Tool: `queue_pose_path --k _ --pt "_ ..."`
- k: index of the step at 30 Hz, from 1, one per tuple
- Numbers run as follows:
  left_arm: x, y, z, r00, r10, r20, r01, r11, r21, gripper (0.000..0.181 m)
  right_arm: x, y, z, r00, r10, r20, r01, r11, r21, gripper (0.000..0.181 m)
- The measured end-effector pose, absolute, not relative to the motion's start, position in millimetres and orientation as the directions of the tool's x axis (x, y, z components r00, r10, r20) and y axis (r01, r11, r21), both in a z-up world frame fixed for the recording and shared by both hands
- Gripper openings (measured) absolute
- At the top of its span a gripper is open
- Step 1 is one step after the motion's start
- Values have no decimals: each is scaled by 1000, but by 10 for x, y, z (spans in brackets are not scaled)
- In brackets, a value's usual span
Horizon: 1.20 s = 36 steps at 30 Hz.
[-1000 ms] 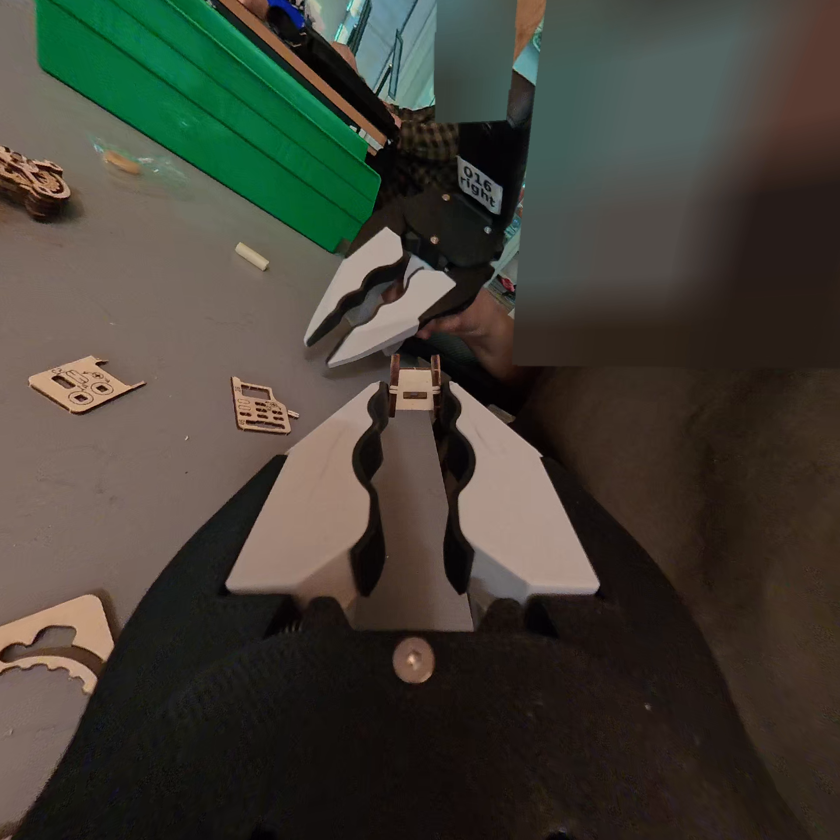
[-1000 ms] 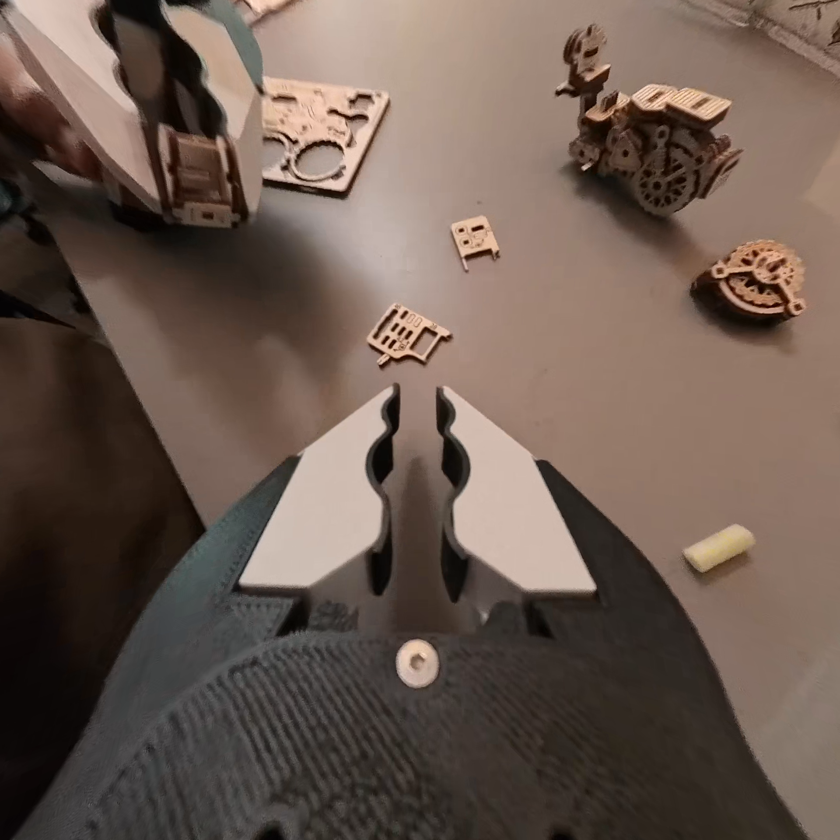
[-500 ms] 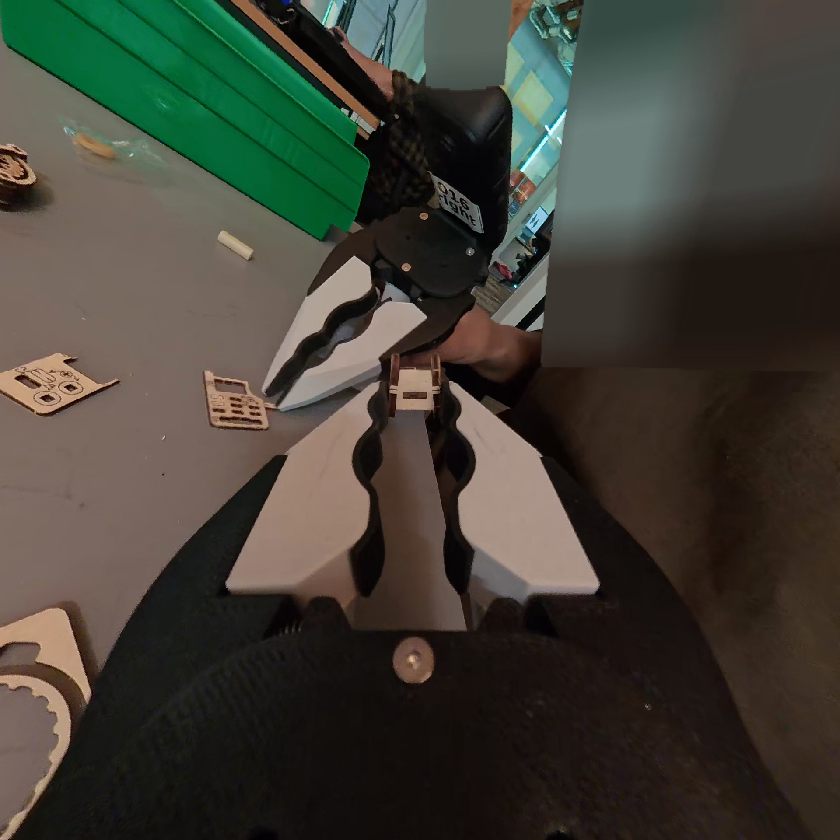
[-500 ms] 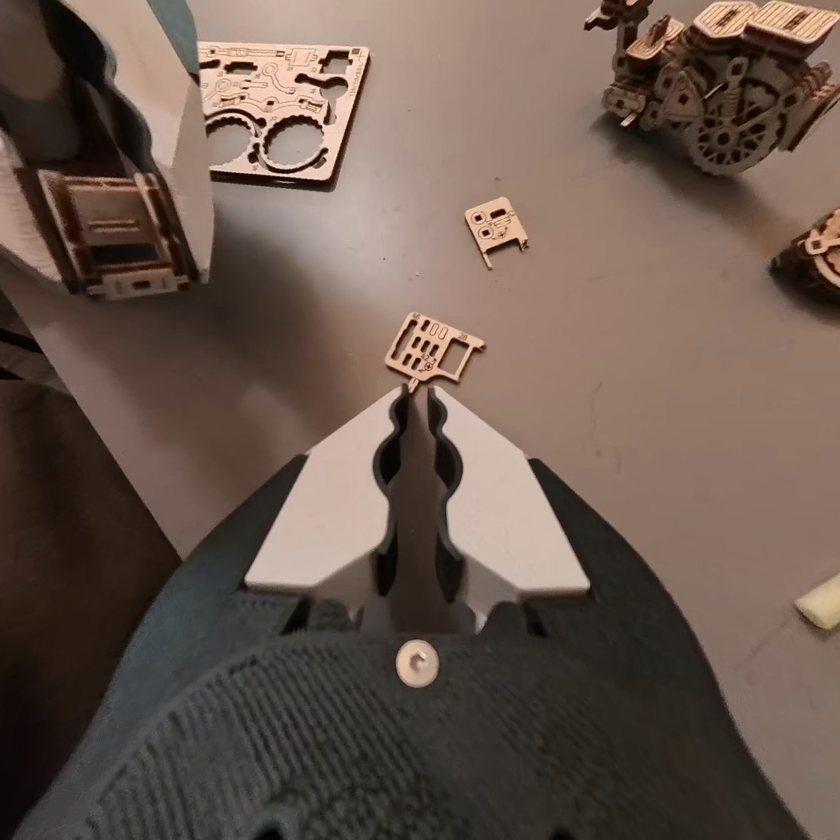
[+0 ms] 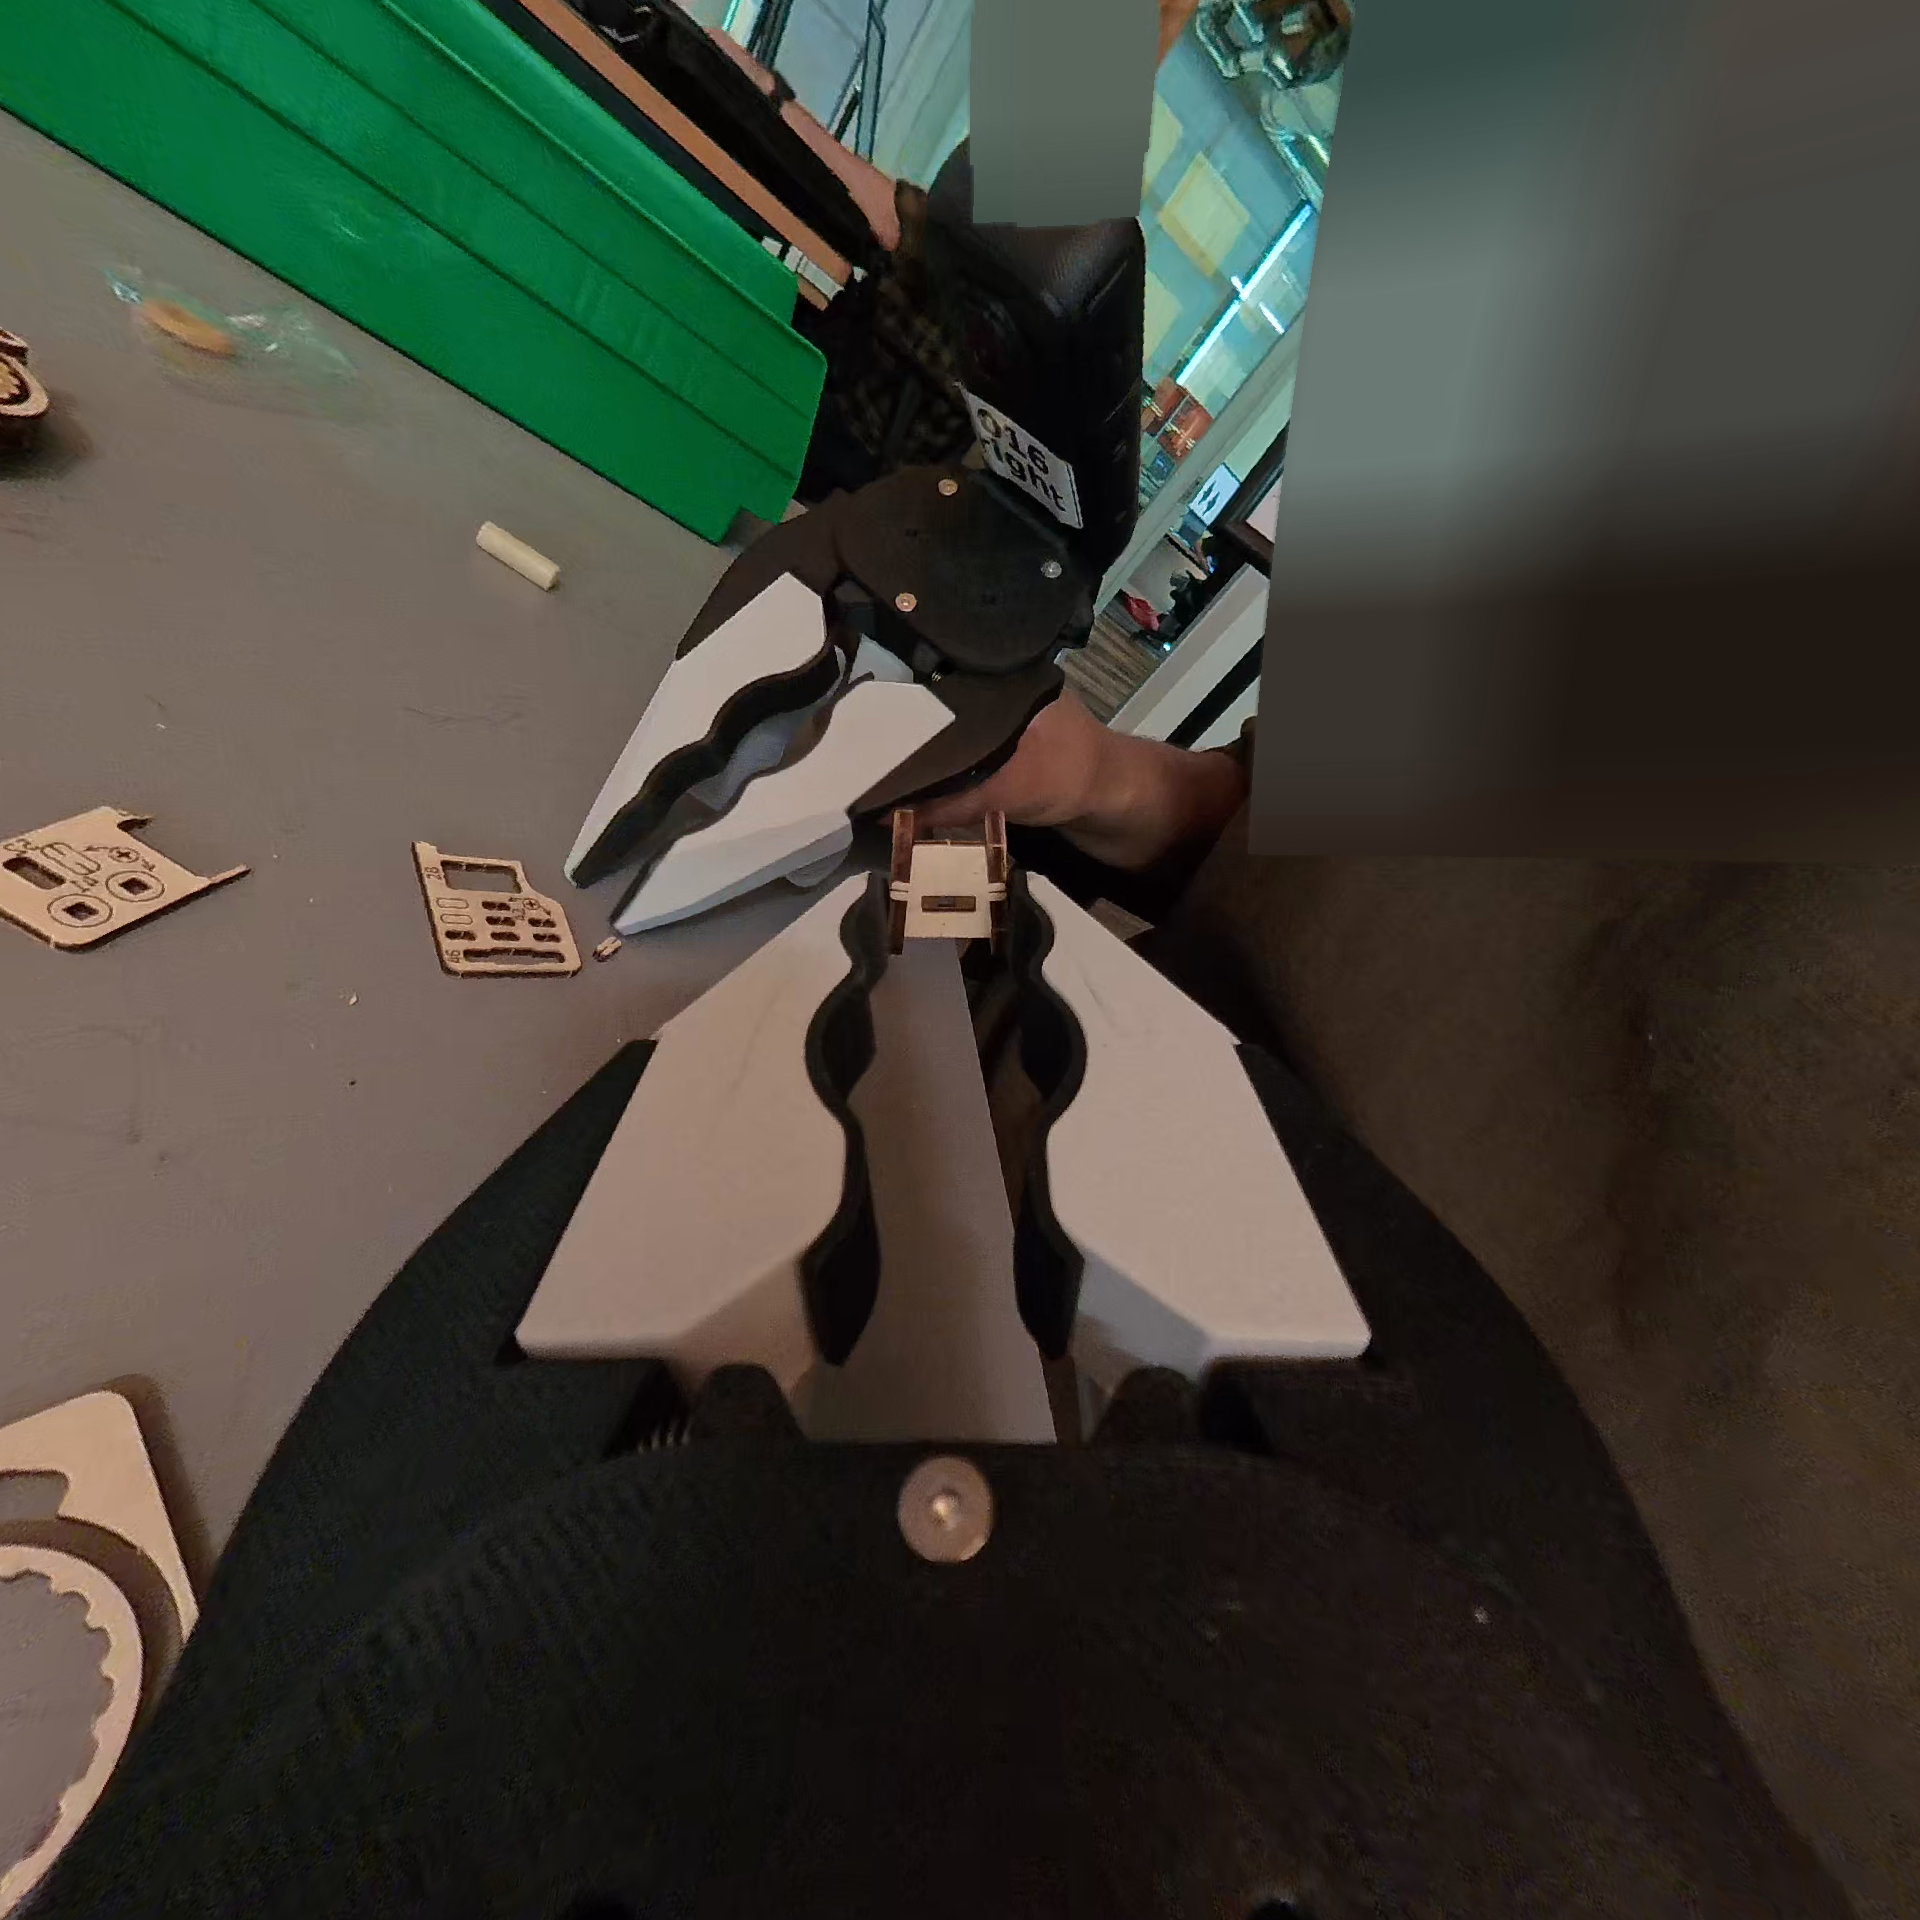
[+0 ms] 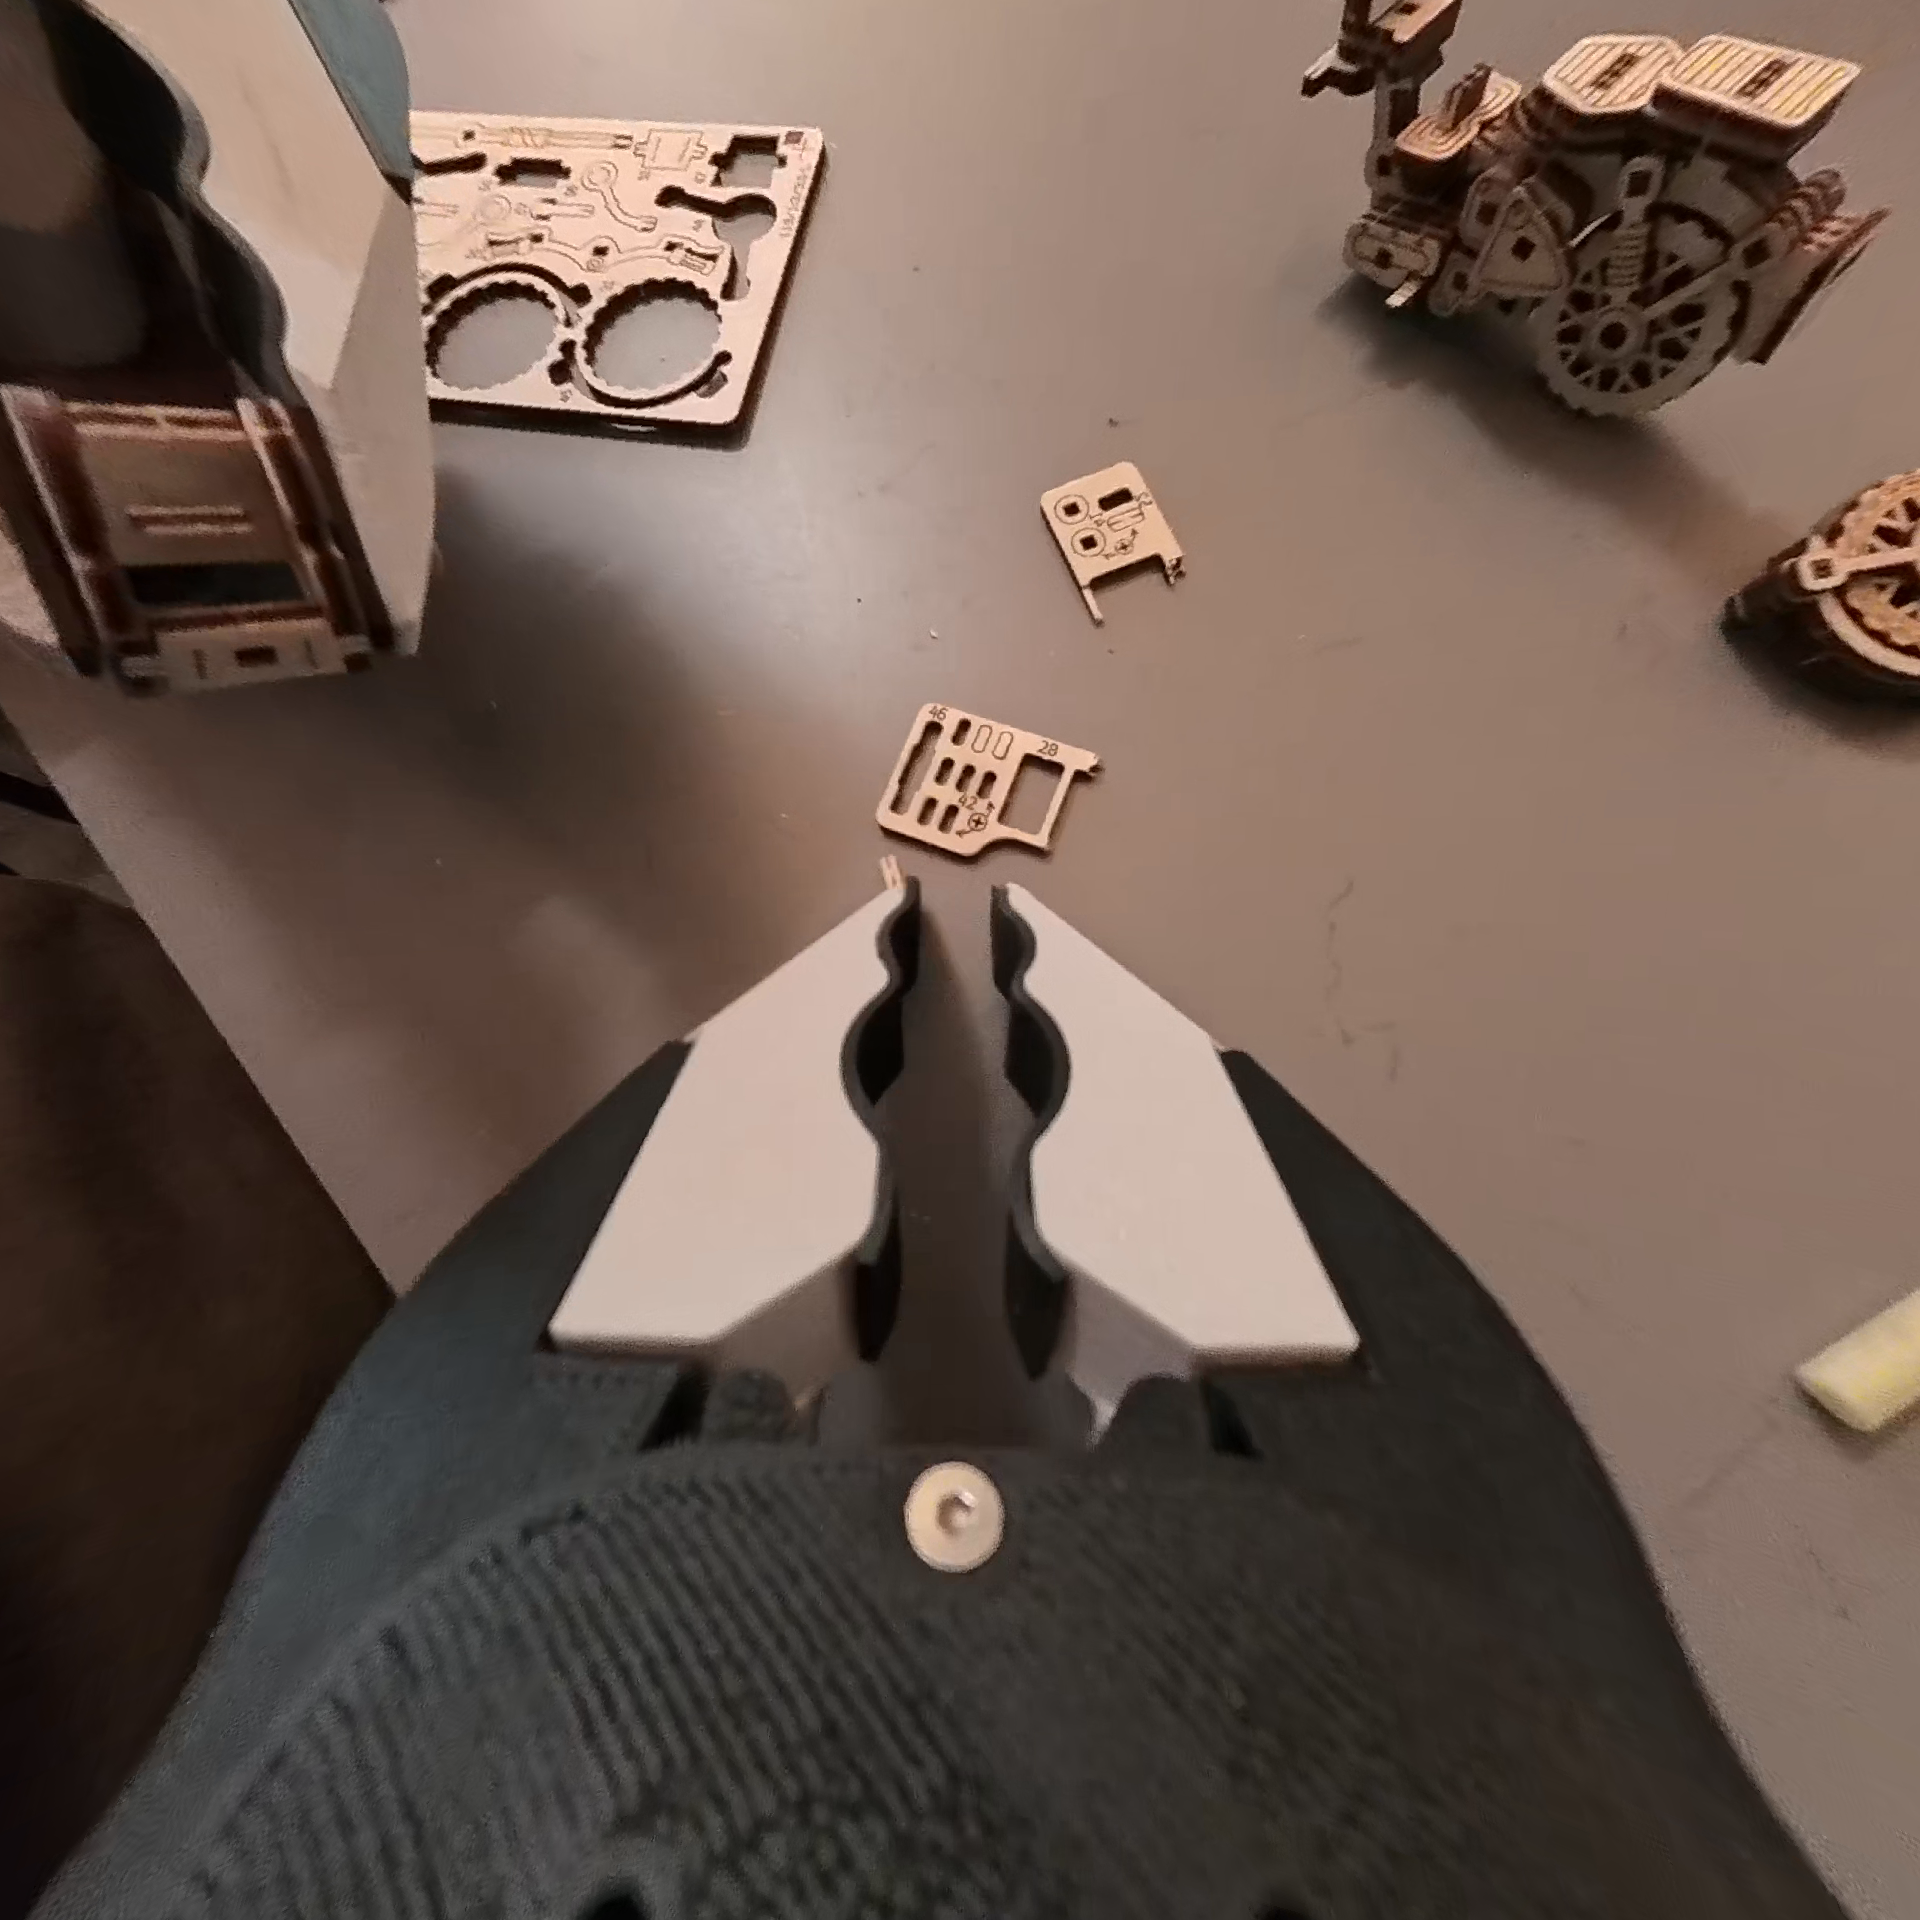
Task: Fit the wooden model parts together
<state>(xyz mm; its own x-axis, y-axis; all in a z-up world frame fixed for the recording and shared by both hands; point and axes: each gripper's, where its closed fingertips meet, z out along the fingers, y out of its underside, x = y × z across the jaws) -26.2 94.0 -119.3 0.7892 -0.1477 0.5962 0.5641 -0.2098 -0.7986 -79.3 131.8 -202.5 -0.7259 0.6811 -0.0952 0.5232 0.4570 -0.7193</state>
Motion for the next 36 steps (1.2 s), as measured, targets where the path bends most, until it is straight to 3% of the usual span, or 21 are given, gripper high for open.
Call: queue_pose_path --k 10,16,20,30,36 --pt "-265 939 -1195 784 -151 602 569 -210 -795 22 -733 1211 -2022 -773 629 -84 479 490 -728 16" --pt "-256 940 -1193 784 -154 601 568 -212 -796 21 -761 1235 -2035 -770 636 -53 468 506 -725 0" --pt "-258 936 -1190 785 -154 600 568 -211 -796 21 -756 1237 -2034 -779 626 -45 454 513 -728 0" --pt "-240 938 -1190 785 -160 599 564 -216 -797 22 -744 1175 -2029 -831 556 -13 379 548 -745 16" --pt "-231 936 -1185 786 -161 597 562 -217 -798 21 -684 1134 -2030 -855 518 27 333 588 -737 4"
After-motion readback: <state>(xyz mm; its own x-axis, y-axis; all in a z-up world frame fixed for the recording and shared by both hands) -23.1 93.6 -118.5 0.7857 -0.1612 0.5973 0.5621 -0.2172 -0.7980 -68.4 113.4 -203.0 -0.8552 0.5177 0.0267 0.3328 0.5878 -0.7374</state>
